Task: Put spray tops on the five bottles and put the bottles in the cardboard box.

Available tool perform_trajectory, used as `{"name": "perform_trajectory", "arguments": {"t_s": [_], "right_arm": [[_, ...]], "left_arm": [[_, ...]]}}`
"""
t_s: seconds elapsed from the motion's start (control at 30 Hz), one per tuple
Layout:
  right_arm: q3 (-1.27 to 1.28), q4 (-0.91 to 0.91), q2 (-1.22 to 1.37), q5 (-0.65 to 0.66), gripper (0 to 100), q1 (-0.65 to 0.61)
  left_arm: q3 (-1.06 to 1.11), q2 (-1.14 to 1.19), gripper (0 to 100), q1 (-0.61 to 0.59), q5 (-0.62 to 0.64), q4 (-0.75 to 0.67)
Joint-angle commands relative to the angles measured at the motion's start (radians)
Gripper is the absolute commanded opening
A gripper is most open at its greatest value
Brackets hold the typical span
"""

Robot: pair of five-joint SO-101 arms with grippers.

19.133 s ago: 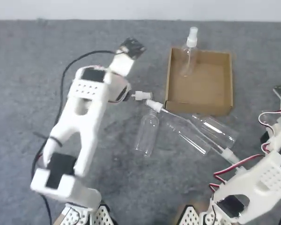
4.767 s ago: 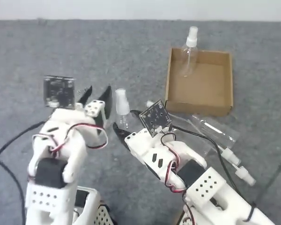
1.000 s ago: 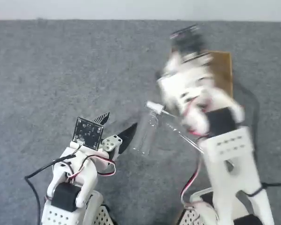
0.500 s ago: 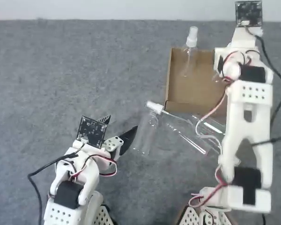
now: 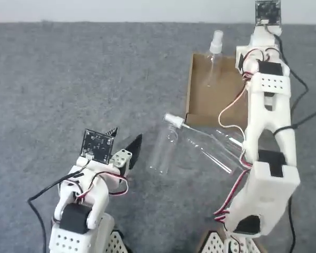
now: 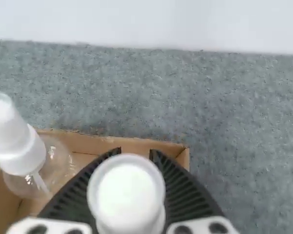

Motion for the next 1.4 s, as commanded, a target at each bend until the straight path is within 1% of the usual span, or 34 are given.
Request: {"name": "perform_trajectory", "arguments": {"t_s": [0.0,0.1,0.2,0.33,0.53,0.87,0.93,1.0,1.1,1.2,1.27,1.37], "right_arm": [[-0.087,-0.022,-0.019,0.008,0.5,0.007],[-0.089,-0.013,-0.021,0.009,0.5,0.005],[-0.118,0.035,-0.033,0.009,0.5,0.012],[-0.172,0.165,-0.12,0.008,0.6,0.038],[-0.18,0.343,-0.292,0.015,0.6,0.096],[-0.186,0.315,-0.535,0.017,0.6,0.236],[-0.183,0.325,-0.585,0.018,0.6,0.268],[-0.18,0.371,-0.621,0.031,0.6,0.311],[-0.176,0.533,-0.615,0.133,0.6,0.346],[-0.11,0.674,-0.553,0.264,0.6,0.381],[-0.032,0.71,-0.496,0.361,0.6,0.403],[0.106,0.7,-0.392,0.482,0.6,0.435]], "left_arm": [[-0.007,-0.02,21,-0.006,-0.002,-0.029],[-0.007,-0.02,21,-0.006,-0.003,-0.029],[-0.007,-0.02,21,-0.006,-0.003,-0.029],[-0.007,-0.02,21,-0.006,-0.003,-0.029],[-0.007,-0.02,21,-0.006,-0.003,-0.029],[-0.005,-0.02,21,-0.006,-0.003,-0.029],[-0.005,-0.02,21,-0.006,-0.003,-0.029],[-0.005,-0.02,21,-0.006,-0.003,-0.029],[-0.005,-0.02,21,-0.006,-0.003,-0.029],[-0.005,-0.02,21,-0.006,-0.003,-0.029],[-0.005,-0.02,21,-0.006,-0.003,-0.029],[-0.005,-0.02,21,-0.006,-0.002,-0.028]]}}
